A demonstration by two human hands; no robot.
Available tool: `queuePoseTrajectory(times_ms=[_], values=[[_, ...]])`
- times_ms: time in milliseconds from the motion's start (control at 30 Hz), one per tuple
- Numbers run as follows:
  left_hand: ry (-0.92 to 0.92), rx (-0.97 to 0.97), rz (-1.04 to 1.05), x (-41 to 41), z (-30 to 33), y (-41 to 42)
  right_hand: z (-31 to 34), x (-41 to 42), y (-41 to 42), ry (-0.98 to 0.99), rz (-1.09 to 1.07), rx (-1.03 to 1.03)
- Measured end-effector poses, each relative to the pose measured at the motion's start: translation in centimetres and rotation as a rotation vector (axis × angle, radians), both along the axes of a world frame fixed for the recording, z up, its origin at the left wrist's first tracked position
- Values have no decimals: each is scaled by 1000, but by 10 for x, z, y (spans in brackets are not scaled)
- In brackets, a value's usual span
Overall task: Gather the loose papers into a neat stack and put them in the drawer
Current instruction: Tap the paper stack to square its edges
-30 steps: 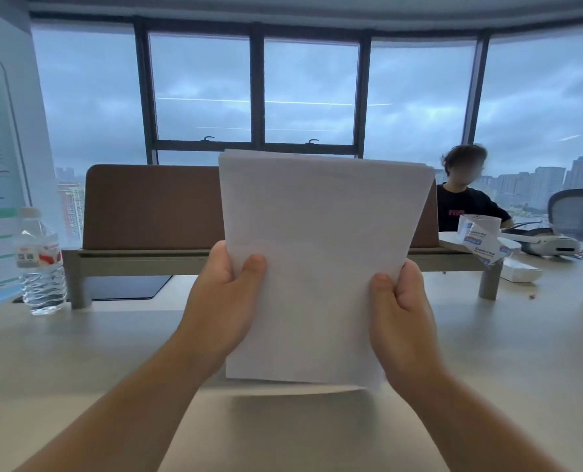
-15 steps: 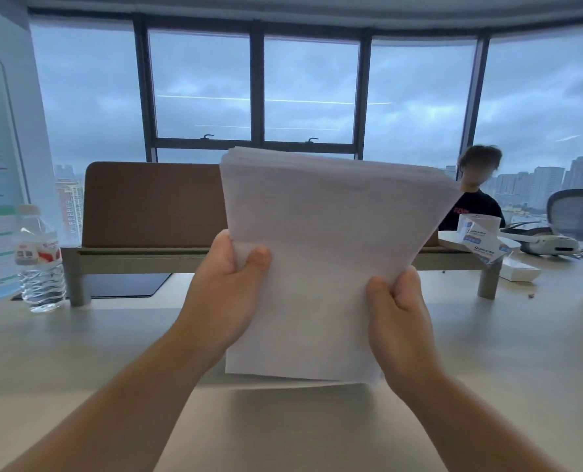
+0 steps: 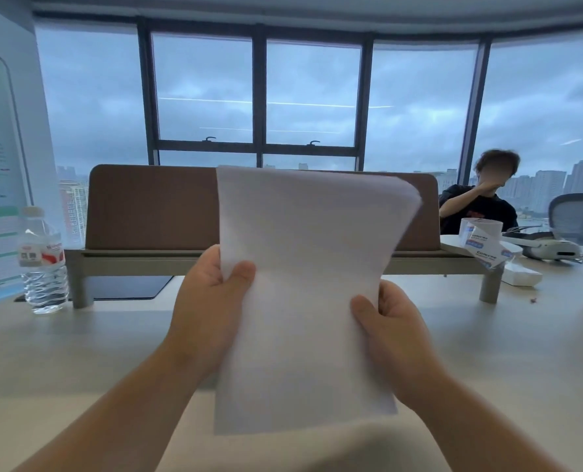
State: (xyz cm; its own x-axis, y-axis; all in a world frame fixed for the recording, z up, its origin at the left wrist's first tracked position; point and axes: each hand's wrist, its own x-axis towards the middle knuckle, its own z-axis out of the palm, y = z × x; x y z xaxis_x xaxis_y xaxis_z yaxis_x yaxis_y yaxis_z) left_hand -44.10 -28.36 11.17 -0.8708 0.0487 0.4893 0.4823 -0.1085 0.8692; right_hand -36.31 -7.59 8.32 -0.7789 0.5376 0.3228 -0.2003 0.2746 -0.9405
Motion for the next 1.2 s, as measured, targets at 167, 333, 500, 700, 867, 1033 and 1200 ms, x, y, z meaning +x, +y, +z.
queuePoseTrajectory(times_ms=[167,333,500,700,867,1033,1200], values=[[-182,191,217,-10,-12,-2,-5,-4,8,-58,110,-303],[-313,406,229,-10,-20,5,-9,-12,-7,-98,407,-780],[-371,349,39,-13,-30,15,-23,-22,-15,-102,242,-571],[-371,420,-110,-24,-11,-15,-23,-14,18,-42,-223,-134],[-425,5,-161,-35,-3,-42,-23,-11,31,-48,-308,46],[-277,-143,-13,-32,-15,-32,-24,-11,18,2,-226,122],[-189,25,17,-27,0,-31,-19,-10,16,118,-163,72]])
